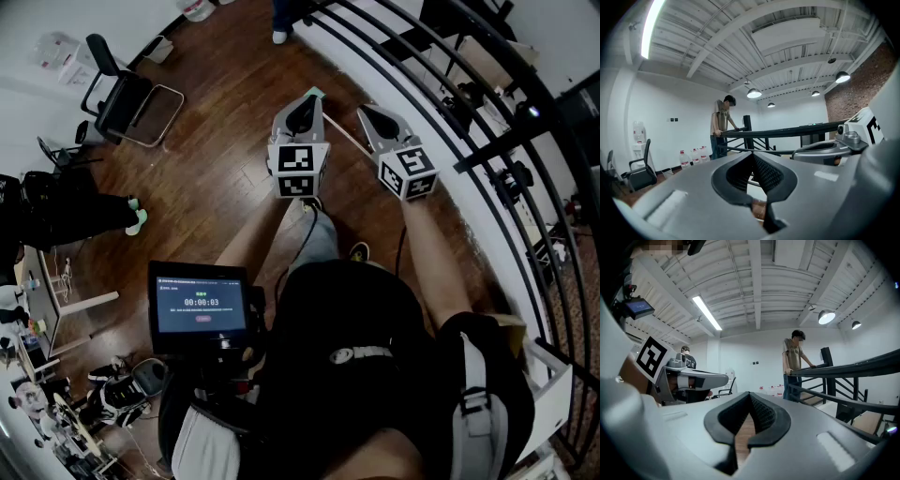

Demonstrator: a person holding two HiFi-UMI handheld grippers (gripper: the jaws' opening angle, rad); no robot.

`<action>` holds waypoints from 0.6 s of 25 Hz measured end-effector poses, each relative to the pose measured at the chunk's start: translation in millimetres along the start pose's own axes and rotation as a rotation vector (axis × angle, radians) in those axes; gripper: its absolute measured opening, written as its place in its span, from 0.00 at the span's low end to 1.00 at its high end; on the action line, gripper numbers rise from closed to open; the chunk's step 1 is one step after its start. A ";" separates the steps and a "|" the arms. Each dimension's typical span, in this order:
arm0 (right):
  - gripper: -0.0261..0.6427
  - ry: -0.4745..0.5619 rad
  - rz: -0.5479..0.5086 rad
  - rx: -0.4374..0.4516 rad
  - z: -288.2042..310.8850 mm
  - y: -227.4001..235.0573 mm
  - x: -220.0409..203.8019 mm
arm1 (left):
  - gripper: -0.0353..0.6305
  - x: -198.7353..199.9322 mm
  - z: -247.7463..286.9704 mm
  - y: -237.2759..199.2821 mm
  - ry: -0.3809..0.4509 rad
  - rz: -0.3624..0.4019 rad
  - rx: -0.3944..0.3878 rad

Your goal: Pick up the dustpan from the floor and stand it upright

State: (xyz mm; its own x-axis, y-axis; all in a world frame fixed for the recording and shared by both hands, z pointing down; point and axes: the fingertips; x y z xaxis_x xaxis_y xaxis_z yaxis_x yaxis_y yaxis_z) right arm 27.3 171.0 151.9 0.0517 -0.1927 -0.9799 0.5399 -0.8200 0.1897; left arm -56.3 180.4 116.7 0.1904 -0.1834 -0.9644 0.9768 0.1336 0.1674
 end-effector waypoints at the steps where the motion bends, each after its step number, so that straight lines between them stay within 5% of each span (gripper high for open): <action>1: 0.04 -0.001 -0.001 0.000 -5.3 -1.9 -1.1 | 0.08 -0.6 -3.2 2.8 0.001 -0.001 -0.003; 5: 0.04 -0.017 -0.005 -0.008 0.2 4.7 -6.4 | 0.08 -9.4 9.2 -2.3 -0.006 -0.015 -0.014; 10: 0.04 -0.074 0.031 -0.067 73.8 55.5 -22.7 | 0.08 -32.3 94.0 -50.3 -0.043 -0.061 -0.072; 15: 0.04 -0.091 0.050 -0.132 50.9 64.2 -29.9 | 0.08 -25.3 98.3 -33.5 -0.028 -0.038 -0.130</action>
State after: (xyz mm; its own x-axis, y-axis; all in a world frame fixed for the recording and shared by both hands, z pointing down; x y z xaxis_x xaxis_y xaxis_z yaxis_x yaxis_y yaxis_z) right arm 17.7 96.7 196.6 0.0084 -0.2841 -0.9588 0.6448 -0.7313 0.2223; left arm -84.1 84.8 155.6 0.1580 -0.2176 -0.9632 0.9628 0.2504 0.1014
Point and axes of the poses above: the fingertips, and each gripper's own axes: z forward along the fingers, y to its right, x out of its top, and after that the axes turned 2 degrees about z, right-handed
